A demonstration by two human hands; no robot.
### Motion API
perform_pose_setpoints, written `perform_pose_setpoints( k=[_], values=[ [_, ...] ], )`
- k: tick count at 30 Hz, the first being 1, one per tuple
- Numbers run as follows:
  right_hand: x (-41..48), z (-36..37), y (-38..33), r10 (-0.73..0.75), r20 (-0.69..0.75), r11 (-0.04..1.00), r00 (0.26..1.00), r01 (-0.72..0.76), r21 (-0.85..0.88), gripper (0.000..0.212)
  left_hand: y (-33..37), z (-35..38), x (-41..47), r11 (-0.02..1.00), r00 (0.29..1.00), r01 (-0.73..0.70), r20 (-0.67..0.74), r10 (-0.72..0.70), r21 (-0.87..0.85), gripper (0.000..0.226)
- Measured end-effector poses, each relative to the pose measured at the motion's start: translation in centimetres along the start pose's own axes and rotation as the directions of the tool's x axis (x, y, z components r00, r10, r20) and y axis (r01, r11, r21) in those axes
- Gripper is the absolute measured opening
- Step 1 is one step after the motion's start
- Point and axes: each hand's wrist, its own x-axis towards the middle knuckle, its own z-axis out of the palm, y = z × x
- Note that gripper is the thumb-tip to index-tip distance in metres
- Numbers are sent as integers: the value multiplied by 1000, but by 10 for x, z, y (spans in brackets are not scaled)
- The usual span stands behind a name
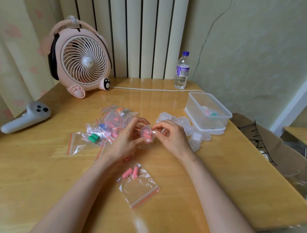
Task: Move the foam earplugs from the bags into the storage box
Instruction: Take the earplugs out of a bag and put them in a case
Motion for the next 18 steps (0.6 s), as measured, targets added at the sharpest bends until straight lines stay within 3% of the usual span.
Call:
perform_pose_setpoints(
  k=[5, 9, 14, 18],
  values=[
    [0, -5, -11, 203, 145, 884, 968, -245, 397, 8, 2, 1, 1, 995, 998, -37, -54, 42, 98, 45],
    [-2, 2, -13, 211, 242, 832, 947, -304, 464, 24, 3, 2, 2, 976, 991, -101, -65, 116, 191, 44],
    [-2, -2, -17, 206, 214, 760, 955, -294, 580, 32, -2, 0, 2, 972, 992, -67, -90, 89, 225, 54],
    [0, -4, -15, 216, 190, 761, 958, -288, 581, 30, 1, -2, 1, 976, 979, -49, -182, 89, 210, 31]
  ],
)
